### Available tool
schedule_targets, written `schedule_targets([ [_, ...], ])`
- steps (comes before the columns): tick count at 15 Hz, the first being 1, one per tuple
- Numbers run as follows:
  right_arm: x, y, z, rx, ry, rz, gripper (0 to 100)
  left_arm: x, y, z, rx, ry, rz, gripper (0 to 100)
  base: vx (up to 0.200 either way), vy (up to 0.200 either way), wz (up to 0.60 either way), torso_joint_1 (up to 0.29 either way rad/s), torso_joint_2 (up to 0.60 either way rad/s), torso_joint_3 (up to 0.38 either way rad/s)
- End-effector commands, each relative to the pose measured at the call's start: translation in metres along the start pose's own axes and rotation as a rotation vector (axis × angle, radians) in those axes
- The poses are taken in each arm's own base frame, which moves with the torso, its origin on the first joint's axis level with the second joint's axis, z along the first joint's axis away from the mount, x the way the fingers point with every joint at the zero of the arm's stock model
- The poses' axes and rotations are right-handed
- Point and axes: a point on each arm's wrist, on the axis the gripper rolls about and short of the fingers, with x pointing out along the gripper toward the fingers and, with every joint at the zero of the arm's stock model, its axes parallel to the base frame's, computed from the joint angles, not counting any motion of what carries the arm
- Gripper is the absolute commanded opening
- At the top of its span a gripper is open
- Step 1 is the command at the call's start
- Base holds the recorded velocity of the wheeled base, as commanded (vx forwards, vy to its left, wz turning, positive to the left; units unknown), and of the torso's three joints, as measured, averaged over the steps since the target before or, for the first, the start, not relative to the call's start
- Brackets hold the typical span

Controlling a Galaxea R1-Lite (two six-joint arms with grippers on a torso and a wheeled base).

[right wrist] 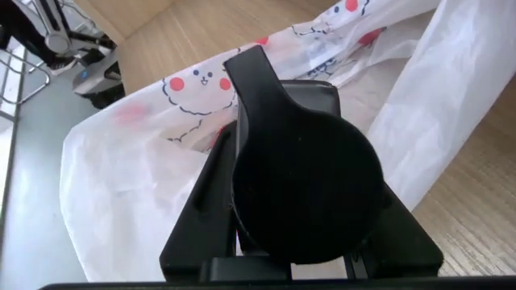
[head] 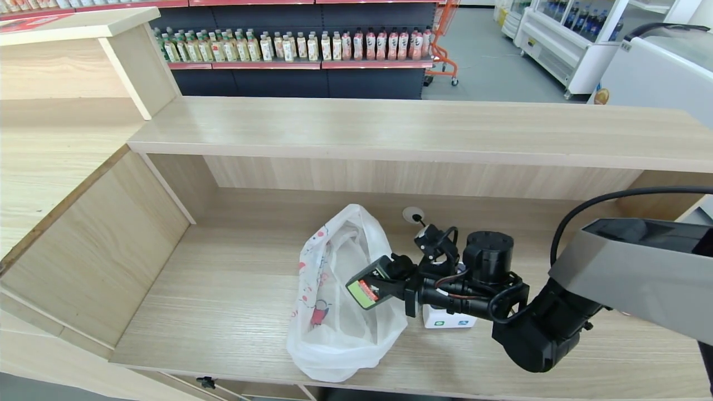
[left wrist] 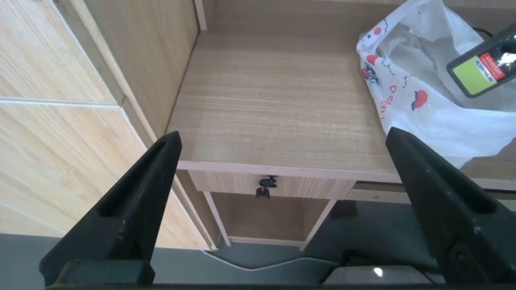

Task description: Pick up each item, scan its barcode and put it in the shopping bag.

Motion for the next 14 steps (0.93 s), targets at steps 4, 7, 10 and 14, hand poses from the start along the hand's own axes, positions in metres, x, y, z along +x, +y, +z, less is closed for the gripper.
schedule_targets([
  [4, 0.019, -0.011, -0.02, -0.027, -0.017, 0.01, 0, 0.0, 0.0, 0.0, 0.0, 0.0, 0.0, 100, 0.0, 0.0, 0.0, 0.0, 0.0, 0.0],
  [7, 0.027, -0.014, -0.021, -0.077, -0.033, 0.013, 0, 0.0, 0.0, 0.0, 0.0, 0.0, 0.0, 100, 0.0, 0.0, 0.0, 0.0, 0.0, 0.0],
  [10, 0.035, -0.009, -0.018, -0.083, -0.048, 0.033, 100, 0.0, 0.0, 0.0, 0.0, 0.0, 0.0, 100, 0.0, 0.0, 0.0, 0.0, 0.0, 0.0],
  [14, 0.034, -0.012, 0.007, -0.135, -0.13, 0.018, 100, 0.0, 0.0, 0.0, 0.001, 0.0, 0.0, 100, 0.0, 0.0, 0.0, 0.0, 0.0, 0.0],
])
